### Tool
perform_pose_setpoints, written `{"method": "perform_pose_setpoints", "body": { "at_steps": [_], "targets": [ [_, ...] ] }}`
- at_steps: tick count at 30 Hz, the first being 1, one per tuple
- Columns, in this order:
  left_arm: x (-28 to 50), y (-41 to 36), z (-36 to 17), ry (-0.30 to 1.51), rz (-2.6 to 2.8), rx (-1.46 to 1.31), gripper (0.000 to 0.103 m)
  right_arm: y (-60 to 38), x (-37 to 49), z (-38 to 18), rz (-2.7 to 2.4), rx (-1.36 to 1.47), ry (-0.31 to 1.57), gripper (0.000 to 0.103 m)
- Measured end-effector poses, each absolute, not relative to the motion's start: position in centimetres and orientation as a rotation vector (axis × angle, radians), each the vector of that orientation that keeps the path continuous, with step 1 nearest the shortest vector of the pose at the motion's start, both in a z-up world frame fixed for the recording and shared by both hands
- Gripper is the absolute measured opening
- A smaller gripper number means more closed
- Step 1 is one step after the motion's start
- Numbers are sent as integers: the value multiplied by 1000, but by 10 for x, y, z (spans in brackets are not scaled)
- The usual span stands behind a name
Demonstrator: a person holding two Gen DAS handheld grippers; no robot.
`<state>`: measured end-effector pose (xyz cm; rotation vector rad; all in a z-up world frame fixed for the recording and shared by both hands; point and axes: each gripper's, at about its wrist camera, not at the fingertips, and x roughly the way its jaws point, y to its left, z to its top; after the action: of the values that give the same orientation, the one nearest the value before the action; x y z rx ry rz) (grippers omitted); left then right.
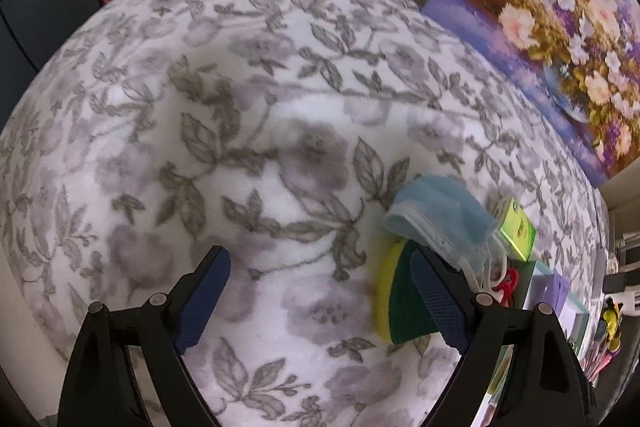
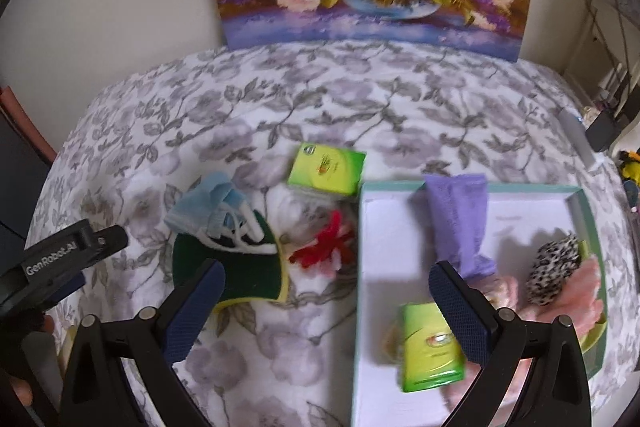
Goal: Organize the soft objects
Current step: 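Move both tools back toward the green sponge and blue mask, then grasp the green-yellow sponge with the left gripper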
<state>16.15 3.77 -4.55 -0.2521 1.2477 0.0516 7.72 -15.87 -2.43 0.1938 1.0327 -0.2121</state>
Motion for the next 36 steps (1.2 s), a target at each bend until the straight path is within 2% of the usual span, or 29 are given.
{"method": "perform_pose_setpoints", "body": {
  "at_steps": [15, 36],
  "targets": [
    [167, 12, -80, 1354, -13, -240, 92, -170, 88, -48, -218, 221, 1095, 103],
    [148, -41, -77, 1391, -138, 95, 91, -195, 78, -49, -230, 217, 1136, 103]
  ]
}}
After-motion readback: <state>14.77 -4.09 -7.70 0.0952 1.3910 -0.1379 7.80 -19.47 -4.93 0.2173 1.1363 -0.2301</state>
